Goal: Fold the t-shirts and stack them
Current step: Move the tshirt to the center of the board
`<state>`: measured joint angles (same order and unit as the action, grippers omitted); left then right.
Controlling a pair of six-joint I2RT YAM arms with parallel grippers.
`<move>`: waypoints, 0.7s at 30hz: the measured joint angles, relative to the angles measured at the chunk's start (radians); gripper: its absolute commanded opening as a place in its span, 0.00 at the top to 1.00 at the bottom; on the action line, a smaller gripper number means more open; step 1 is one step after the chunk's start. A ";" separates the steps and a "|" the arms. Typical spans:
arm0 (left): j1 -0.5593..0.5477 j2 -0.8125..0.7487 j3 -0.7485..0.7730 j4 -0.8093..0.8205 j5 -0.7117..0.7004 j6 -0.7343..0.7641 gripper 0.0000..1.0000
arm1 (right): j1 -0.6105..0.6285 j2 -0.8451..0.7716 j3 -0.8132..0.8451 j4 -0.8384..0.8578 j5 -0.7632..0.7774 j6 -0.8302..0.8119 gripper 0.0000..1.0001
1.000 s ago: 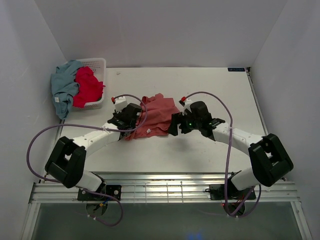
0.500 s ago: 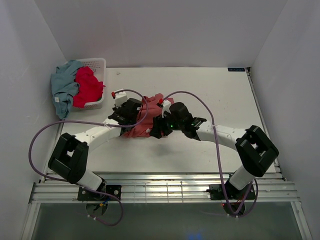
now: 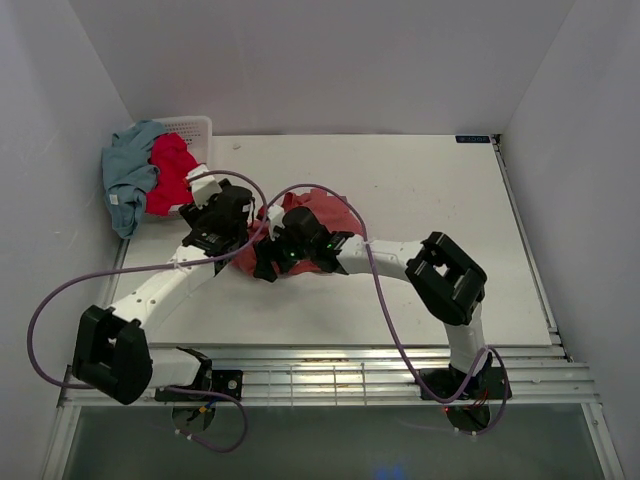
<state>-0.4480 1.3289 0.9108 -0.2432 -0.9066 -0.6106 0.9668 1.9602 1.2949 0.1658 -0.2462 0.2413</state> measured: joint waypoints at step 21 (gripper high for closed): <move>0.080 -0.219 -0.072 -0.101 0.006 -0.082 0.16 | 0.065 0.326 0.385 -0.165 0.129 -0.069 0.64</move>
<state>-0.3679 1.1103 0.8383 -0.3443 -0.9009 -0.6922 1.0321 2.2860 1.6794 0.0010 -0.1169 0.1719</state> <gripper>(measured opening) 0.839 0.664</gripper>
